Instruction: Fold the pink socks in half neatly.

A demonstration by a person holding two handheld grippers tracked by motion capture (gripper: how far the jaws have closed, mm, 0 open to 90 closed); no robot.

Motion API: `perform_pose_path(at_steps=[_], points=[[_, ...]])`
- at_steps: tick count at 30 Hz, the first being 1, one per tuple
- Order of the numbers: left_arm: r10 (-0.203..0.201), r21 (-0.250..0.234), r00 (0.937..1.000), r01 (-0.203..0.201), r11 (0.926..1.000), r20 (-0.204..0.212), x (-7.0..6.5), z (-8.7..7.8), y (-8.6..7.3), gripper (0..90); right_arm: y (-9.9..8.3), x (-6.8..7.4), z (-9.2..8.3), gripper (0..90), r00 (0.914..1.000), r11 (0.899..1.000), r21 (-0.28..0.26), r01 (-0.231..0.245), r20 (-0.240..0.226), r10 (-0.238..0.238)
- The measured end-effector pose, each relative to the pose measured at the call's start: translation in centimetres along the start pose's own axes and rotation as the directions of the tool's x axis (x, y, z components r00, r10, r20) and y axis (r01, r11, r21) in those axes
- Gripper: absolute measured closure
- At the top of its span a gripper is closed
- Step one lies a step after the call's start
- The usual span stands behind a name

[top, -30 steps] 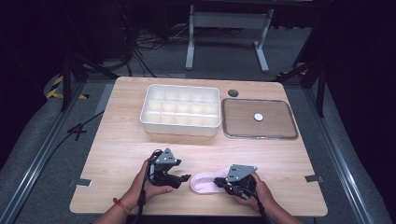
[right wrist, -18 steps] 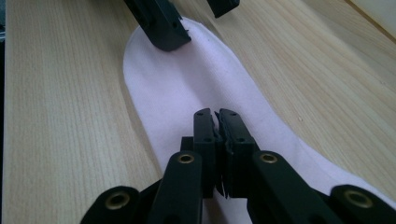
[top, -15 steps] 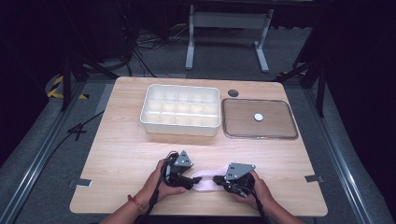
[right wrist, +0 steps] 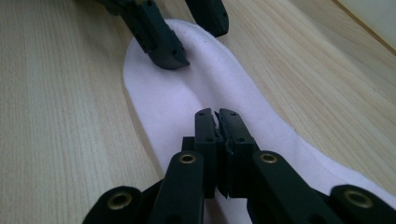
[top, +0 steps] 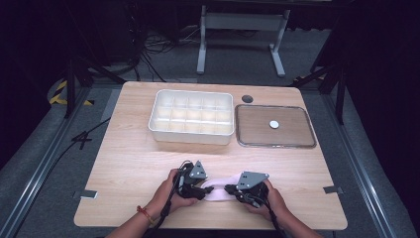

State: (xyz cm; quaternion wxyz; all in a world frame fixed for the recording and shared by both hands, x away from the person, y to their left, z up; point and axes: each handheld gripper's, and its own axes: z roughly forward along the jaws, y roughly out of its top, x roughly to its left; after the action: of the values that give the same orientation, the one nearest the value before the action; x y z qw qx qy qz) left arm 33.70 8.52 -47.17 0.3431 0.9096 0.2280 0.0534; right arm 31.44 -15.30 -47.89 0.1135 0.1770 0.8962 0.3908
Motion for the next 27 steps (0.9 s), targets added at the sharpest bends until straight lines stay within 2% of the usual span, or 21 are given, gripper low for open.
perform_pose_path(at_steps=[4, 5, 6, 10, 12, 17, 18, 19, 21, 27], points=[[-0.014, 0.000, 0.9999, 0.014, 0.9999, 0.006, 0.5, -0.2, -0.1, 65.9, 0.4, -0.1, 0.4, 87.1, 1.0000, 1.000, 0.004, 0.009, 0.002, -0.009], [-0.038, -0.012, 0.9992, 0.038, 0.9992, 0.016, 0.8, -0.2, -0.2, 65.9, 0.5, -0.1, 0.5, 87.2, 0.9999, 1.000, 0.005, 0.014, 0.001, -0.014], [-0.075, -0.027, 0.9964, 0.076, 0.9968, 0.041, 1.3, -0.3, -0.4, 70.7, 0.7, -0.3, 0.7, 87.2, 0.9999, 1.000, 0.003, 0.013, -0.003, -0.013], [-0.095, -0.033, 0.9931, 0.098, 0.9946, 0.067, 1.6, -0.3, -0.6, 75.5, 0.7, -0.1, 0.7, 87.3, 0.9998, 1.000, 0.007, 0.018, 0.010, -0.018], [-0.082, -0.028, 0.9939, 0.085, 0.9960, 0.073, 1.5, -0.3, -0.5, 80.0, 0.7, -0.2, 0.7, 87.0, 0.9999, 1.000, 0.008, 0.010, 0.006, -0.010], [-0.078, -0.029, 0.9942, 0.081, 0.9963, 0.074, 1.4, -0.3, -0.5, 81.6, 0.7, -0.2, 0.4, 87.0, 0.9997, 1.000, 0.014, 0.012, 0.022, -0.012], [-0.072, -0.026, 0.9947, 0.074, 0.9969, 0.074, 1.5, -0.3, -0.5, 81.8, 0.7, -0.3, 0.1, 89.1, 0.9982, 1.000, 0.012, 0.014, 0.058, -0.014], [-0.071, -0.029, 0.9946, 0.074, 0.9969, 0.075, 1.5, -0.3, -0.5, 81.9, 0.7, -0.5, 0.0, 89.3, 0.9981, 1.000, 0.005, 0.012, 0.061, -0.012], [-0.071, -0.029, 0.9946, 0.074, 0.9969, 0.076, 1.5, -0.3, -0.5, 82.0, 0.4, -0.8, 0.0, 89.6, 0.9986, 1.000, 0.013, -0.007, 0.053, 0.006], [-0.066, -0.029, 0.9955, 0.068, 0.9973, 0.068, 1.4, -0.3, -0.5, 81.9, 0.3, -1.0, 0.2, 89.8, 0.9990, 1.000, 0.018, -0.010, 0.045, 0.009]])
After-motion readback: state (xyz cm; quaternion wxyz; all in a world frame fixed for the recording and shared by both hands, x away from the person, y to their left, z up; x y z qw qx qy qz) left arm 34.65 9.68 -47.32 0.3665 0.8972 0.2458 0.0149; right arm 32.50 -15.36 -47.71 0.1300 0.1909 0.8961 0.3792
